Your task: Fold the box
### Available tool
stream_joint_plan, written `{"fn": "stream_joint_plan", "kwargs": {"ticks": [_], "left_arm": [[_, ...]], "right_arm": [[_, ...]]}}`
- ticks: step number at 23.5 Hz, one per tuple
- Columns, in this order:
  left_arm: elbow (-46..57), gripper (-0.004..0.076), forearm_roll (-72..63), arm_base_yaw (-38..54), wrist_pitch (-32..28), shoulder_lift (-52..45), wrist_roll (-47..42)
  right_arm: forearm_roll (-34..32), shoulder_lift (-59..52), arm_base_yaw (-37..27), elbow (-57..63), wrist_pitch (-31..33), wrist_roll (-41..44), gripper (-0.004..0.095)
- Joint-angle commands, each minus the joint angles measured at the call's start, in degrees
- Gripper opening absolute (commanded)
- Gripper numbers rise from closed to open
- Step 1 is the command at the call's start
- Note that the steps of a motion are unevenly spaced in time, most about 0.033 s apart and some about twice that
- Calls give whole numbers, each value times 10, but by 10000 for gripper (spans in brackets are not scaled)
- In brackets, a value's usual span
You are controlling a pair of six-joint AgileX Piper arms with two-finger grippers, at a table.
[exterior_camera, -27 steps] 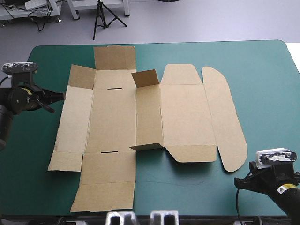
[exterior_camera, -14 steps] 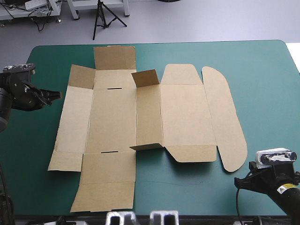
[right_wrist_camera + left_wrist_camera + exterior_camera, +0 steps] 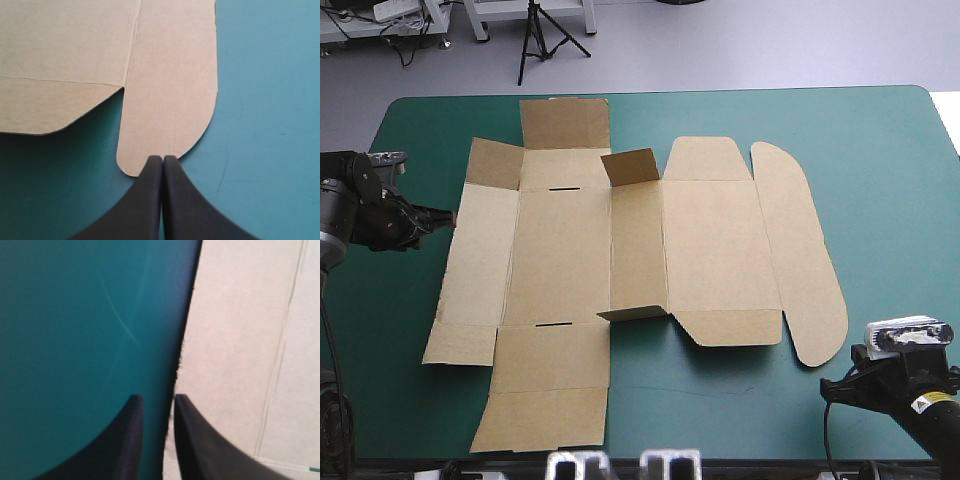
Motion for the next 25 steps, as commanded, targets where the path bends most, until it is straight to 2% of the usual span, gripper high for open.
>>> {"fn": "stream_joint_plan", "kwargs": {"ticks": [1, 4, 10, 14, 18, 25], "left_arm": [[-19, 353, -16, 2, -7, -4, -1], [-19, 436, -18, 2, -9, 2, -5], [18, 438, -19, 2, -22, 25, -5], [96, 438, -17, 4, -83, 48, -4], [138, 438, -18, 4, -116, 55, 3], [143, 436, -165, 4, -121, 91, 61]], "right_arm": [[6, 6, -1, -16, -32, -3, -19], [6, 6, -1, -16, -32, -3, -19], [6, 6, -1, -16, -32, -3, -18], [4, 7, -1, -16, -32, -3, -18], [4, 8, -1, -16, -32, -3, -18], [4, 8, -1, -16, -31, -3, -18]]}}
